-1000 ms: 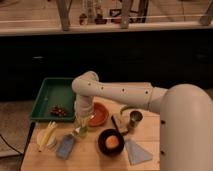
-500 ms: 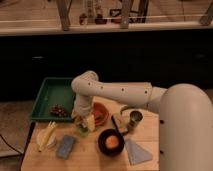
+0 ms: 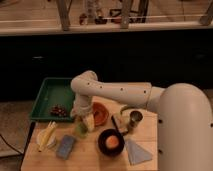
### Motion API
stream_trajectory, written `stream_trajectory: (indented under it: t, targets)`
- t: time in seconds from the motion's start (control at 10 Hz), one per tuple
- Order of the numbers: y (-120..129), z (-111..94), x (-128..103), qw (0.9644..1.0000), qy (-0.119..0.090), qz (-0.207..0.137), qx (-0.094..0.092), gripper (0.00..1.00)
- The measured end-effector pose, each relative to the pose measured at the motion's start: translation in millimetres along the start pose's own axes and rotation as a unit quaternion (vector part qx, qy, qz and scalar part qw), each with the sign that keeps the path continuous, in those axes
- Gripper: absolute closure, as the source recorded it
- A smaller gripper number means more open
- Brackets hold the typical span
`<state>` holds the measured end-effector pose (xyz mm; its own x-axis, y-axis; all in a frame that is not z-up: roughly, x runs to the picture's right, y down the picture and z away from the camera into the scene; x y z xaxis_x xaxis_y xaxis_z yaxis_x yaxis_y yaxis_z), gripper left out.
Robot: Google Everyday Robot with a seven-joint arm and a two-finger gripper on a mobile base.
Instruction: Place fork in plastic cup
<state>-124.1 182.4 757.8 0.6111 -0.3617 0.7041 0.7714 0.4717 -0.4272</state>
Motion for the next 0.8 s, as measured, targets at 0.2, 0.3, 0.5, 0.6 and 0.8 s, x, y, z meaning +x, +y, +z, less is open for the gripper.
stream_trajectory:
  t: [0.2,0.3,0.5,0.6,0.8]
  targets:
    - [1.4,-0.6,1.2,1.0000,0.000,-0.003,0.001,0.20]
    - [1.2,-1.9,1.2,1.0000,0.001,-0.006,0.006,0.20]
    - [0.7,-4.4,1.3,0.9998,0.002,-0.012,0.016,0.20]
    - [1.3,-4.8,2.4,0.9998,0.002,-0.012,0.017,0.20]
    - [0.5,-4.7,1.3,0.9998,0.001,-0.013,0.017,0.20]
